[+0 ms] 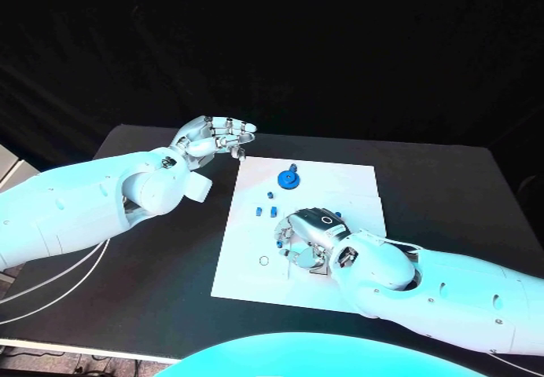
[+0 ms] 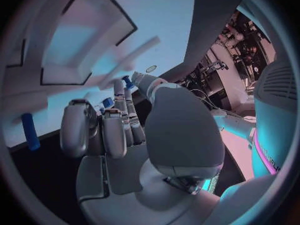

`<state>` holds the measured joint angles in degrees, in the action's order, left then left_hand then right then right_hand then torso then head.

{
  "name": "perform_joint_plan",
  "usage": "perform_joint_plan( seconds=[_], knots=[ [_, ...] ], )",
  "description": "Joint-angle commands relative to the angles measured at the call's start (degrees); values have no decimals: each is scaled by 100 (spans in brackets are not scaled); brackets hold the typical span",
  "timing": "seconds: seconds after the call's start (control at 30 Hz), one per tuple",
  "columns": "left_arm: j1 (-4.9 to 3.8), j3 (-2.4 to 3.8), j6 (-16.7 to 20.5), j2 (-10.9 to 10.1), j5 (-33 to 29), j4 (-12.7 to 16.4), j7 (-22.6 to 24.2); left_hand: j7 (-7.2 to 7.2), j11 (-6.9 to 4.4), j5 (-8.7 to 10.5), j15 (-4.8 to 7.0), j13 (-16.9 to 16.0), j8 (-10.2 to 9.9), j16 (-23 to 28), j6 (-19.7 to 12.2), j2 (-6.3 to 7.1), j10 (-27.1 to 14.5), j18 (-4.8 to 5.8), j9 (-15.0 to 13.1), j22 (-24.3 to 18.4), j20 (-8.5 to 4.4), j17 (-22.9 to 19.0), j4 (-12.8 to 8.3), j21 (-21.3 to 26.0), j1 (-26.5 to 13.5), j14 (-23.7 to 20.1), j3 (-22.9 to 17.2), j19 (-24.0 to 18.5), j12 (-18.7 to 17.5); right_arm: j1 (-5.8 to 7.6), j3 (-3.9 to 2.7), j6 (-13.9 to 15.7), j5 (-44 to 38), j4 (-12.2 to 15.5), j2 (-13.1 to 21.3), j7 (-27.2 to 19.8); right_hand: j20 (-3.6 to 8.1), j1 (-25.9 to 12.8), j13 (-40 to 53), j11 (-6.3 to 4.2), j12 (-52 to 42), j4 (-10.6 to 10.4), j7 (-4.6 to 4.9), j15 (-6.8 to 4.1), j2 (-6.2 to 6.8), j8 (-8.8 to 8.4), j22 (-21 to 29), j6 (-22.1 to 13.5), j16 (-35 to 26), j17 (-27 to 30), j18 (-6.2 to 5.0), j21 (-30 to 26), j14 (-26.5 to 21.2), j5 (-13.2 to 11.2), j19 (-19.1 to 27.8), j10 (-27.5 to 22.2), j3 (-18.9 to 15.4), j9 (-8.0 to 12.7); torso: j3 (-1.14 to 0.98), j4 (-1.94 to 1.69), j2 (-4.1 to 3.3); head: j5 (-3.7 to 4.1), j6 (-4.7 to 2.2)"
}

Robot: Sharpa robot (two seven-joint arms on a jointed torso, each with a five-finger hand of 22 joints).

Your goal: Assemble the parts on the task board

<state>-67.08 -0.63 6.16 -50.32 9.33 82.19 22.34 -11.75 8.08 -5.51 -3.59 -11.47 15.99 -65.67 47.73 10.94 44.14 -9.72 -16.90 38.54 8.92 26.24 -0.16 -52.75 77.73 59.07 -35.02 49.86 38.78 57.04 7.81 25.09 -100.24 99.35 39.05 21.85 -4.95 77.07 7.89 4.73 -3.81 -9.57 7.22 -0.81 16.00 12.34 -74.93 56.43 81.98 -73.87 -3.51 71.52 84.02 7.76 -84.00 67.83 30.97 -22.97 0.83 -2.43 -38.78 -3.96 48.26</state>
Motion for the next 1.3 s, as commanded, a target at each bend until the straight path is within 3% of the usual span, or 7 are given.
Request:
perform_joint_plan(
  seconds=[0.03,0.33,0.67,0.83,0.9,1.0,1.3],
  knots=[
    [-1,3,-98,6,12,2,19,4,10,-20,-15,5,23,27,-55,-2,-41,-82,8,7,17,-6,-21,-29,28,-25,7,-4,-30,-6,0,422,-11,70,73,81,-26,26,20,-48,-22,0,2,39,38,-30,-749,-29,-35,0,1,-13,289,12,-72,-6,-38,4,0,2,5,8,-17],
    [-1,-1,-98,-7,12,-10,22,4,10,-20,-15,5,23,27,-55,-2,-41,-82,8,7,17,-6,-21,-29,28,-25,7,-4,-30,70,-56,602,49,452,520,84,-28,11,36,-53,-71,-16,1,38,67,-46,-757,-32,-31,0,5,6,289,3,-83,-16,-144,7,7,8,12,66,-76],
    [-1,-6,-95,-19,10,-8,24,4,10,-20,-15,5,23,27,-55,-2,-41,-82,8,7,17,-6,-21,-29,28,-25,7,-4,-30,578,-127,15,578,567,1190,-170,-30,65,41,-45,-98,-2,-24,42,69,-109,-758,-94,-20,-8,6,2,293,-8,-90,-117,-303,31,6,6,7,235,-164],
    [-1,-8,-101,-11,10,-10,25,4,10,-20,-15,5,23,27,-55,-2,-41,-82,8,7,17,-6,-21,-29,28,-25,7,-4,-30,749,-138,-444,715,373,1323,-287,-74,217,33,14,-153,-102,-96,96,19,-250,-700,-191,-36,50,-20,-172,269,-51,-46,-468,-875,90,2,0,3,266,-192],
    [-1,-9,-102,-10,9,-12,25,4,10,-20,-15,5,23,27,-55,-2,-41,-82,8,7,17,-6,-21,-29,28,-25,7,-4,-30,783,-140,-631,724,282,1341,-312,-118,527,9,71,-286,-360,-157,154,-115,-346,-593,-227,-82,163,-69,-460,216,-82,29,-779,-1498,133,-2,-4,-4,275,-201],
    [-1,-10,-103,-9,9,-15,24,4,10,-20,-15,5,23,27,-55,-2,-41,-82,8,7,17,-6,-21,-29,28,-25,7,-4,-30,802,-141,-779,694,188,1337,-311,-143,768,-21,98,-392,-584,-190,166,-159,-404,-549,-253,-85,197,-85,-581,200,-105,51,-952,-1856,157,-3,-2,-5,285,-201],
    [-1,-11,-104,-6,8,-17,23,2,13,-18,-19,17,33,27,-62,-5,-53,-82,9,10,21,-8,-23,-32,25,-28,12,-8,-32,817,-138,-1230,607,19,1291,-247,-152,925,-44,107,-482,-697,-196,176,-202,-420,-528,-234,-74,194,-94,-642,197,-123,58,-1034,-2008,163,3,-7,-3,284,-183]
  ],
)
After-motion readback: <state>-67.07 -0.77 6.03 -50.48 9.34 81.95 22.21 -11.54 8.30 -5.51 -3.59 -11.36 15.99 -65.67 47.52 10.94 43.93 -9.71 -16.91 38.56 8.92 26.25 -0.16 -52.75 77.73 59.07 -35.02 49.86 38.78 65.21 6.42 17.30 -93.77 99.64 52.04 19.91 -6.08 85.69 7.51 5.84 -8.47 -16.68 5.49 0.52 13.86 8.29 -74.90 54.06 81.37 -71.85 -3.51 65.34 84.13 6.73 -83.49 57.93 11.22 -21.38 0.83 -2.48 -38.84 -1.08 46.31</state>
